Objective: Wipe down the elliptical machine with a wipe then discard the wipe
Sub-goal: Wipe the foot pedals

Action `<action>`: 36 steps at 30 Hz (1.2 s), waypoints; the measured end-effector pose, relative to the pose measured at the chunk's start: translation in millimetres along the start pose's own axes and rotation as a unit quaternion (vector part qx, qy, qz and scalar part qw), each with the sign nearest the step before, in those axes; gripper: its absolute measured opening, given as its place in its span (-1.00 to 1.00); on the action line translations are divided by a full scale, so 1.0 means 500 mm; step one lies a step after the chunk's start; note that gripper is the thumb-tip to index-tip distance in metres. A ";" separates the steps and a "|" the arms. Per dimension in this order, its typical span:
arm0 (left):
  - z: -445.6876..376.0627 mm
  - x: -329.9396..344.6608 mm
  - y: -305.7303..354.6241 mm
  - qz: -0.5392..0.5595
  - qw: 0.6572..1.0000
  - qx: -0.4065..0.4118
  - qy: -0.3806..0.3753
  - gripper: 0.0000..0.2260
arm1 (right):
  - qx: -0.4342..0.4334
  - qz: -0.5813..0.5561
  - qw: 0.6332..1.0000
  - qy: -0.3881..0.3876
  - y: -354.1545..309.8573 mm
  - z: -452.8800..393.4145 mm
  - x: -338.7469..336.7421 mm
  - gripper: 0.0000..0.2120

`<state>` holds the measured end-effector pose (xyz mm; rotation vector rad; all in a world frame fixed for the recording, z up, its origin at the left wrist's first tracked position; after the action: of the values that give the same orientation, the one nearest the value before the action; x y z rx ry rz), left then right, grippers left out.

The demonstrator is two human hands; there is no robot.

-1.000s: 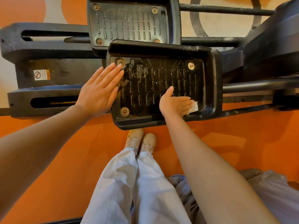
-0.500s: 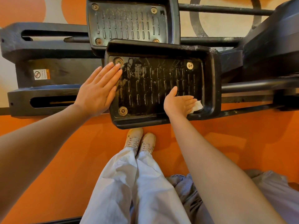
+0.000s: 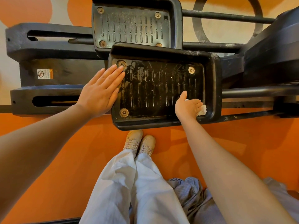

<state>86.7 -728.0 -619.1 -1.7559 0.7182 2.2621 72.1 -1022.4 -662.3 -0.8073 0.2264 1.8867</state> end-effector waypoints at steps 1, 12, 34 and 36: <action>0.001 0.001 0.000 0.000 1.000 0.000 -0.001 -0.53 | -0.013 0.012 1.000 -0.002 0.002 0.003 0.005 -0.27; 0.000 -0.002 0.004 0.002 1.000 0.000 -0.002 -0.53 | -0.116 0.052 0.991 0.028 0.007 -0.009 -0.021 -0.26; 0.001 -0.002 0.001 -0.008 1.000 -0.006 -0.011 -0.53 | -0.226 0.007 0.974 -0.017 -0.003 -0.023 -0.059 -0.30; 0.001 -0.002 0.001 -0.006 1.000 -0.005 -0.013 -0.53 | -0.254 0.004 0.967 -0.015 -0.018 -0.030 -0.072 -0.40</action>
<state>86.1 -728.2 -617.8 -1.7271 0.6895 2.2798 95.5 -1052.5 -649.5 -1.1147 -0.2880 1.9887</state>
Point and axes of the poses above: each hand's wrist, its own z-axis away from the middle knuckle, its own x-axis out of the palm, y = z × x, the point moved 6 cm from there along -z, towards the middle knuckle, and after that the axes turned 7 degrees about -y, right-handed, at the moved point
